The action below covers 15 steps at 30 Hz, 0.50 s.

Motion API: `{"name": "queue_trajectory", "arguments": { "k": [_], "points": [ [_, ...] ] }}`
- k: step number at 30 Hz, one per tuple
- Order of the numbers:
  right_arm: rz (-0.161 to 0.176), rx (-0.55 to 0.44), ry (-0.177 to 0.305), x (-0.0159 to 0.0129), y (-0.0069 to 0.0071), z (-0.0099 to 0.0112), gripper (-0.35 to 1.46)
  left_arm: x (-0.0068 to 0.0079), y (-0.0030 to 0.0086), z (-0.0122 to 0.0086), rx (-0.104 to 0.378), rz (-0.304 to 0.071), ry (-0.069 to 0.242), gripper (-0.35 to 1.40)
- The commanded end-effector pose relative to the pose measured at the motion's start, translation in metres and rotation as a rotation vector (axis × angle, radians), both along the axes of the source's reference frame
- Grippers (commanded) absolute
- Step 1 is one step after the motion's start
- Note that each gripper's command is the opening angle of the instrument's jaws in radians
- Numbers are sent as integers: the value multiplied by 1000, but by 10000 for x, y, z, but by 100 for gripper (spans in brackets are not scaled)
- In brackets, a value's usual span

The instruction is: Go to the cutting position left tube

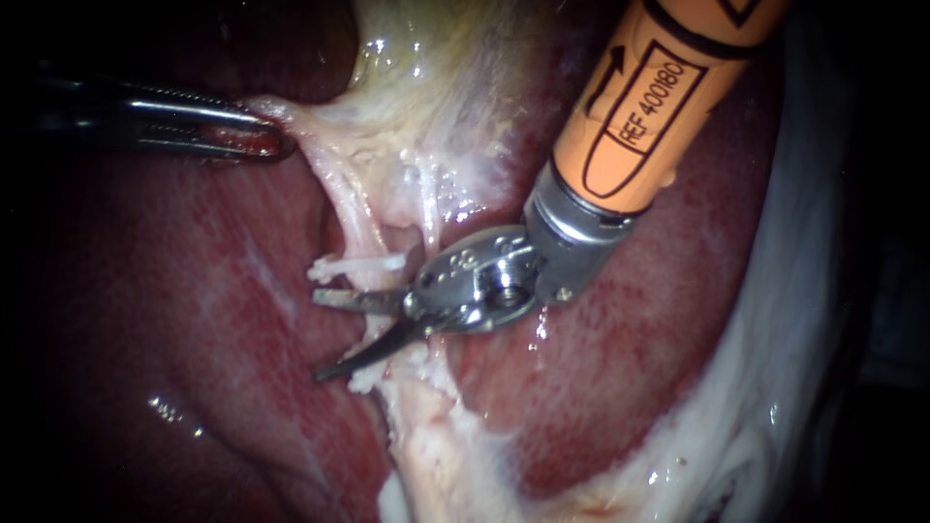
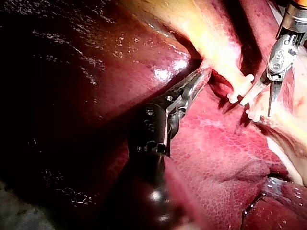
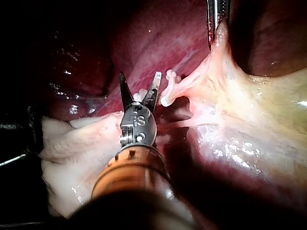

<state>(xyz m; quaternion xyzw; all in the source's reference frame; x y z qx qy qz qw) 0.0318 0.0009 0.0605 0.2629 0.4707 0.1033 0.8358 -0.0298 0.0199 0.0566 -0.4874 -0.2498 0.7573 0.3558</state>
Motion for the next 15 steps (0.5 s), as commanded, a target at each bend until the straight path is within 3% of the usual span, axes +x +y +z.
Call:
{"name": "queue_trajectory", "arguments": {
  "k": [1,10,15],
  "points": [
    [-1,2,2,-5,1,-1,96,0,0,0,0,1,-1,-35],
    [-7,47,20,-56,10,-17,106,3,0,-1,0,2,-2,-35],
    [-5,73,15,-78,13,-12,108,4,0,-1,0,2,-2,-35]
  ]
}}
